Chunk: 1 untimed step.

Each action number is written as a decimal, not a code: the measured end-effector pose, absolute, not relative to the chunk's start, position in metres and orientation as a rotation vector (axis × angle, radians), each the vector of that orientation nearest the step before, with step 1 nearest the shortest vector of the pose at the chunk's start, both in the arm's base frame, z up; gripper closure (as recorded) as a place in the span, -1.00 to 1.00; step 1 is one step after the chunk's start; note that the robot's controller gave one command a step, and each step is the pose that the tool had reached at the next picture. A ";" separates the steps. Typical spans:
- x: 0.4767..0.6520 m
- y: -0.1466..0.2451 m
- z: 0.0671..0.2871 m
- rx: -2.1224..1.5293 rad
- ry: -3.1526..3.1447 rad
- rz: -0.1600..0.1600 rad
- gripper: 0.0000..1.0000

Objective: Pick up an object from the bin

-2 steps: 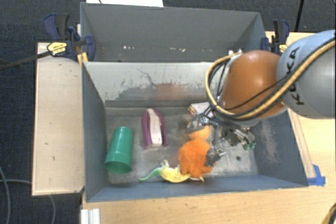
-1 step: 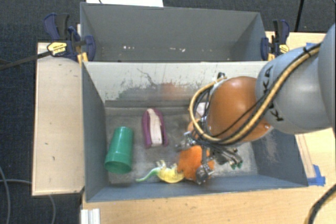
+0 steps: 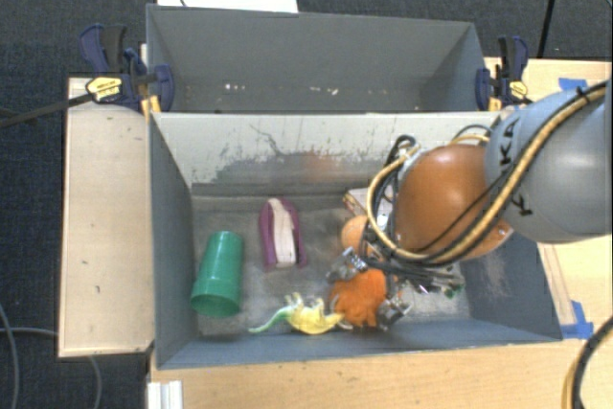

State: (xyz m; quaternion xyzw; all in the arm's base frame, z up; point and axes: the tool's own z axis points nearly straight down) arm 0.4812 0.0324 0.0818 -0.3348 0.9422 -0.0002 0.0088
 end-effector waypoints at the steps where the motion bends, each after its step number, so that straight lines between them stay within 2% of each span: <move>1: 0.479 0.041 0.074 -0.840 3.022 -0.009 1.00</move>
Offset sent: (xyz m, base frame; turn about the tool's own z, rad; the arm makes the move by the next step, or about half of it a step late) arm 0.0000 0.0000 0.0000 0.0000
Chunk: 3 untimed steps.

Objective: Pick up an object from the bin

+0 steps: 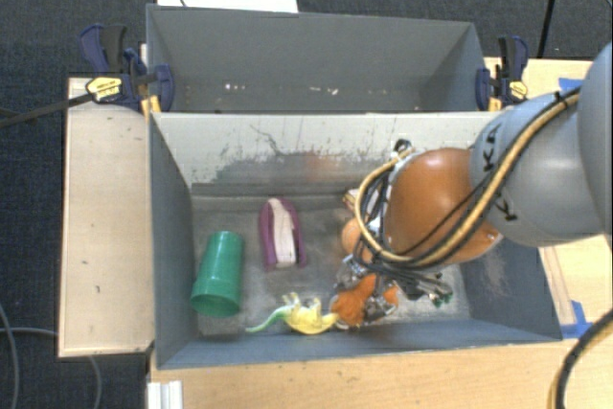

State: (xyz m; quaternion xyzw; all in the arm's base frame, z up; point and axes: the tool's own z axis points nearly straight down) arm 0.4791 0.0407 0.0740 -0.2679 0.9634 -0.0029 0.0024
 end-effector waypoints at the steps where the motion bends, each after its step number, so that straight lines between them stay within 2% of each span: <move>1: 0.479 0.041 0.074 -0.839 3.022 -0.010 1.00; 3: 0.479 0.041 0.076 -0.837 3.022 -0.004 1.00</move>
Offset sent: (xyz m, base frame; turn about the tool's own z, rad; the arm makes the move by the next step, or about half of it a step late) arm 0.0002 -0.0002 0.0064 0.0000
